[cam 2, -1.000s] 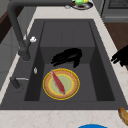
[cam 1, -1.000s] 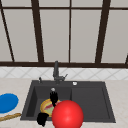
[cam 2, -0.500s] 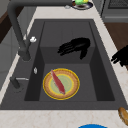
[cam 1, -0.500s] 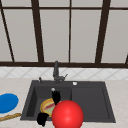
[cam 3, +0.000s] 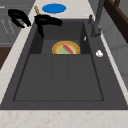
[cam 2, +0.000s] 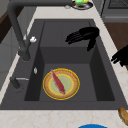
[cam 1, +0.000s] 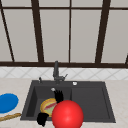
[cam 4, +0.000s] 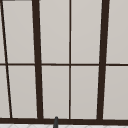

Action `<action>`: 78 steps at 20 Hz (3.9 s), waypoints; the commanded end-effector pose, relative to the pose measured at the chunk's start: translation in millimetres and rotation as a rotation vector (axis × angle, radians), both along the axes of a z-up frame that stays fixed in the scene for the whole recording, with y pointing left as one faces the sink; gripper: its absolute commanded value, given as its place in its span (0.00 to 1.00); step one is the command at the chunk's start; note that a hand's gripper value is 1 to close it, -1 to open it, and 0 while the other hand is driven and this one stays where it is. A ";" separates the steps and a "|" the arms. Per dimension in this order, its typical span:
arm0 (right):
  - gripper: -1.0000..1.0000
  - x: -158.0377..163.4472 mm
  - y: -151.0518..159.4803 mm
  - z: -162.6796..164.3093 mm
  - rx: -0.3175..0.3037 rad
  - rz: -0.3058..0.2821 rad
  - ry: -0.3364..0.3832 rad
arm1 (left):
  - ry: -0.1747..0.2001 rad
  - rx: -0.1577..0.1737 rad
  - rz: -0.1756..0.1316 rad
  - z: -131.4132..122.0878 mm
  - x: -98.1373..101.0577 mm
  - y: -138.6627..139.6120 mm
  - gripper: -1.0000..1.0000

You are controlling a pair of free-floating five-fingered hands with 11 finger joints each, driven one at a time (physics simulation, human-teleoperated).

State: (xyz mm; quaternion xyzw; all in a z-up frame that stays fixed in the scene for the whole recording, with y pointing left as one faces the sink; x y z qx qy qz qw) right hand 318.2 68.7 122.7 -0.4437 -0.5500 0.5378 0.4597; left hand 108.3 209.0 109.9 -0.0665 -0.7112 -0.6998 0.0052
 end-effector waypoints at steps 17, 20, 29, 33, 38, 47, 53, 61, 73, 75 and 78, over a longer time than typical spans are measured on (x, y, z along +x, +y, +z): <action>0.00 -49.0 -101.6 25.1 0.106 -0.002 0.043 | 0.000 0.000 0.000 0.0 0.0 0.0 0.50; 0.00 -57.2 -118.7 25.8 0.116 0.000 0.033 | 0.000 0.000 0.000 0.0 0.0 0.0 0.50; 0.00 -81.6 -169.4 25.8 0.148 -0.001 0.034 | 0.000 0.000 0.000 0.0 0.0 0.0 0.50; 0.00 -91.0 -189.6 25.8 0.159 -0.001 0.053 | 0.000 0.000 0.000 0.0 0.0 0.0 0.50; 0.00 -111.0 -213.3 30.9 0.160 -0.001 0.097 | 0.000 0.000 0.000 0.0 0.0 0.0 0.50; 0.00 -161.2 -256.0 33.5 0.171 -0.011 0.140 | 0.000 0.000 0.000 0.0 0.0 0.0 0.50; 0.00 -193.9 -286.2 32.9 0.184 0.006 0.153 | 0.000 0.000 0.000 0.0 0.0 0.0 0.50; 0.00 -211.3 -334.3 15.5 0.178 0.016 0.129 | 0.000 0.000 0.000 0.0 0.0 0.0 0.50; 0.50 -209.5 -350.0 10.4 0.134 -0.020 0.120 | 0.005 0.002 0.009 -8.5 14.0 0.1 0.00; 0.50 -209.5 -350.5 10.1 0.134 -0.021 0.118 | 0.022 0.014 -0.001 -10.0 34.7 0.1 0.00; 0.50 -209.5 -350.7 10.0 0.136 -0.022 0.117 | 0.091 0.021 0.003 -9.8 57.2 -0.9 0.00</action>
